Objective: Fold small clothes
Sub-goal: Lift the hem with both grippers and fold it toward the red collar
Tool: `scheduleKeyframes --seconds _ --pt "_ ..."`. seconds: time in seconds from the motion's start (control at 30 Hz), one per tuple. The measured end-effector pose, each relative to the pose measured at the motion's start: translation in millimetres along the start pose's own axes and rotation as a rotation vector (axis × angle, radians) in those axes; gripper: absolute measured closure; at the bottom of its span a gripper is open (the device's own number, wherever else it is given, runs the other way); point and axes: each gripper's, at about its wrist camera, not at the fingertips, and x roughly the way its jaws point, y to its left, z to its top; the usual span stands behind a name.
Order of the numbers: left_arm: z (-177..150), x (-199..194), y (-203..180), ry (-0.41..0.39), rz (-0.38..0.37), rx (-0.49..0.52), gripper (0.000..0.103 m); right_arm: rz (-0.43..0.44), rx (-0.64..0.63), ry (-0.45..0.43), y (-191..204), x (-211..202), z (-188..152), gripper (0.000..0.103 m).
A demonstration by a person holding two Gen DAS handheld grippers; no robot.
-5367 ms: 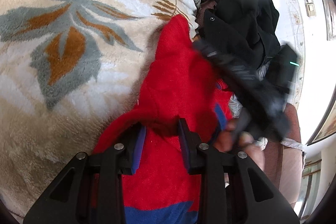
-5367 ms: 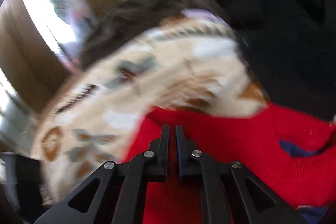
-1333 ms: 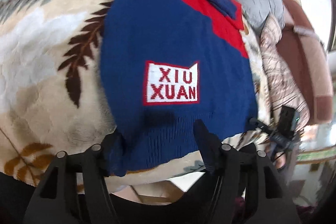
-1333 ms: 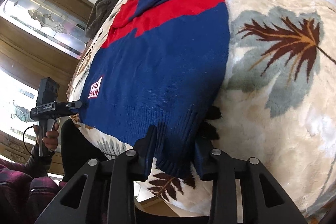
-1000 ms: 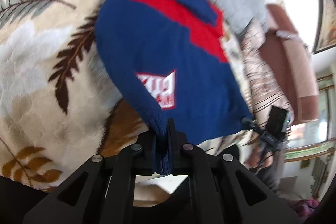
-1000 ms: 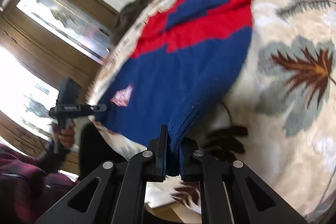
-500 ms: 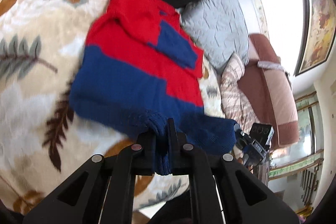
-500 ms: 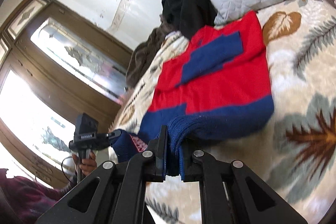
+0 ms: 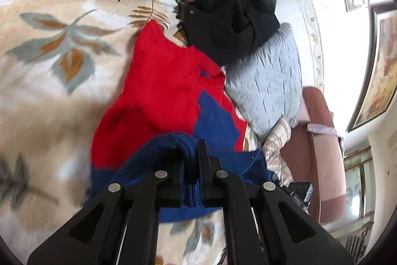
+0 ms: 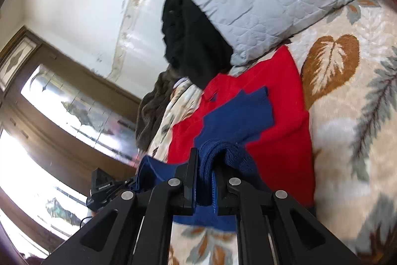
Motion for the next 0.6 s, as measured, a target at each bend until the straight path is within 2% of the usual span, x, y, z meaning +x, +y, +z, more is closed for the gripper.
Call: scheduleKeyframes --seconds 0.4,0.6 --pt "91 73 -1 -0.029 0.000 -0.038 0.097 0.021 0.228 -0.122 -63 63 70 0.095" --pt "121 107 14 -0.013 0.050 -0.069 0.097 -0.007 0.274 -0.151 -84 88 95 0.092"
